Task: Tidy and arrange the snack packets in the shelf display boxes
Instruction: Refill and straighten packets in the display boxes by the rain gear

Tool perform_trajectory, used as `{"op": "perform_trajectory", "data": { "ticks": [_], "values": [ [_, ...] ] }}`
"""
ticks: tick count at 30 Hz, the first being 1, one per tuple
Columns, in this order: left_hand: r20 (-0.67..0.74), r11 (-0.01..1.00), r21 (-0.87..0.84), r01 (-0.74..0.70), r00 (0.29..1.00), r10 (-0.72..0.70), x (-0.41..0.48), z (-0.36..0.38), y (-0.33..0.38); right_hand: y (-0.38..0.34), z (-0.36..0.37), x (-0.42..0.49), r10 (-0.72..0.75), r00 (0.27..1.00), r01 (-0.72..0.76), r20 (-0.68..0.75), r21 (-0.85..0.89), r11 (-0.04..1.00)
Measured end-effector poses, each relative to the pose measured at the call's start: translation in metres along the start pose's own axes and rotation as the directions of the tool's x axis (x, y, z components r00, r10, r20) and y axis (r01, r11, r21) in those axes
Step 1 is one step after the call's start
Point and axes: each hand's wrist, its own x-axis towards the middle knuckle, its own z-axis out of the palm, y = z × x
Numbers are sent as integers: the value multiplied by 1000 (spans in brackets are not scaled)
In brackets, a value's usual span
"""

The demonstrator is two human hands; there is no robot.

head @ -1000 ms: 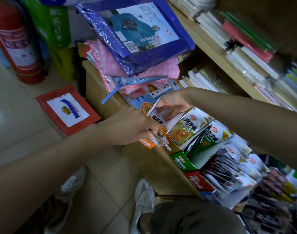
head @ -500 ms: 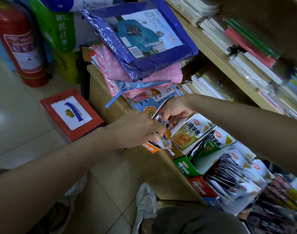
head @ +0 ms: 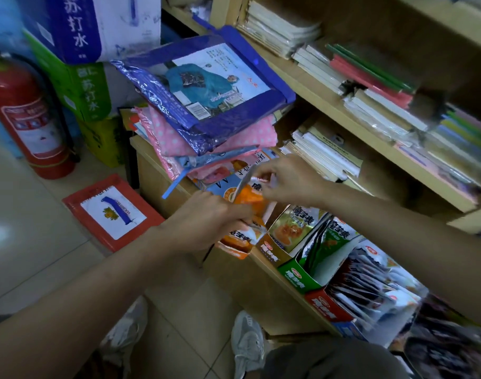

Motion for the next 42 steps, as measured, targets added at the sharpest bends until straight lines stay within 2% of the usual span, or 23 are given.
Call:
{"op": "perform_trajectory", "data": {
  "ticks": [4,6,9,12,17,20,23,25,28,31,36,40,42],
  "values": [
    [7,998,-58,33,999,-33,7,3,-5,14,-26,-6,109,975,-80,-194,150,985],
    [12,998,-32,49,999,-48,11,6,-7,21,-30,-9,180,958,-129,-225,222,966],
    [-23,998,-10,64,998,-65,20,9,-10,24,-20,-18,237,934,-177,-269,229,957],
    [-49,992,34,123,991,-121,34,12,-10,27,-1,-30,365,876,-261,-314,328,908],
    [-87,974,129,188,980,-178,56,24,-10,31,25,-46,496,772,-235,-396,548,803],
    [-136,960,180,216,972,-193,67,36,-14,30,33,-51,533,742,-199,-408,624,756],
    [-168,932,142,333,936,-309,73,44,-19,28,37,-50,578,713,-160,-398,710,686],
    [-162,928,82,362,924,-346,75,47,-22,28,39,-47,583,702,-159,-408,708,688],
    [-123,935,23,353,930,-348,77,42,-25,27,45,-44,558,707,-173,-434,659,732],
    [-45,956,121,268,963,-265,75,29,-29,24,47,-45,520,745,-193,-418,610,768],
    [38,954,251,165,983,-180,71,20,-31,23,40,-55,473,828,-216,-301,606,765],
    [41,961,220,167,983,-180,69,21,-28,17,38,-66,424,873,-217,-241,587,780],
    [-7,973,177,146,989,-147,71,24,-27,17,39,-68,423,874,-209,-240,600,772]
  ]
}}
